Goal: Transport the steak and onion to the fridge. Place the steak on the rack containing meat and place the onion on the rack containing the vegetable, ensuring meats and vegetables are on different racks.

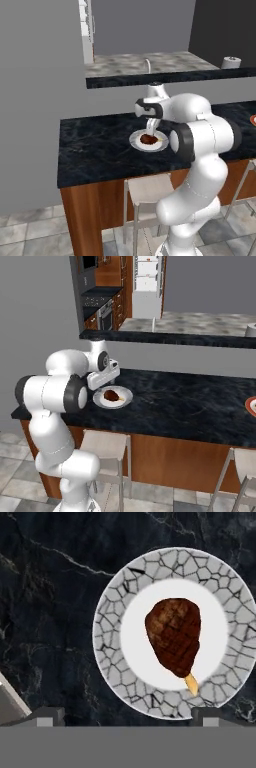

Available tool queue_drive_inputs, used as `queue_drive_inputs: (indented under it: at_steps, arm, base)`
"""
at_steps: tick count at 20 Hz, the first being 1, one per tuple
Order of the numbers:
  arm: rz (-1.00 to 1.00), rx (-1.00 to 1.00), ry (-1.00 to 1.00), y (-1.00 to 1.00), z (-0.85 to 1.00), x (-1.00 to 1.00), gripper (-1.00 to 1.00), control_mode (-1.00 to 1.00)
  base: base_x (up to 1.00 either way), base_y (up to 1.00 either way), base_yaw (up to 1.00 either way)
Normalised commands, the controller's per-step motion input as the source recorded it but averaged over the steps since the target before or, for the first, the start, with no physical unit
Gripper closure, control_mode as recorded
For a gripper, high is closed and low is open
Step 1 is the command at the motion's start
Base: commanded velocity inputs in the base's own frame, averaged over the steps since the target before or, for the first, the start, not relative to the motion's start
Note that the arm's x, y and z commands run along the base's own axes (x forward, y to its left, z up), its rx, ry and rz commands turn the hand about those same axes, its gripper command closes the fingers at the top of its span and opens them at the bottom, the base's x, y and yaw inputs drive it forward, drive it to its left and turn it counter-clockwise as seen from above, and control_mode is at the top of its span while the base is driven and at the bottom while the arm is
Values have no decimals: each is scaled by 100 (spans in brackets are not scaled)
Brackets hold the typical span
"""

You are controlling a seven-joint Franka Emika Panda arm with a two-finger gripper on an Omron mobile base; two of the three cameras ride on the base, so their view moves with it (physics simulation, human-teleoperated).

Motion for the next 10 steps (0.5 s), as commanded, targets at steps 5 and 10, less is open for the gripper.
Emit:
queue_drive_inputs:
  at_steps: [5,10]
  arm:
    - [10,0,0,0,-21,48,-100,-100]
    - [3,0,2,0,-20,0,-100,-100]
  base:
    - [0,0,0]
    - [0,0,0]
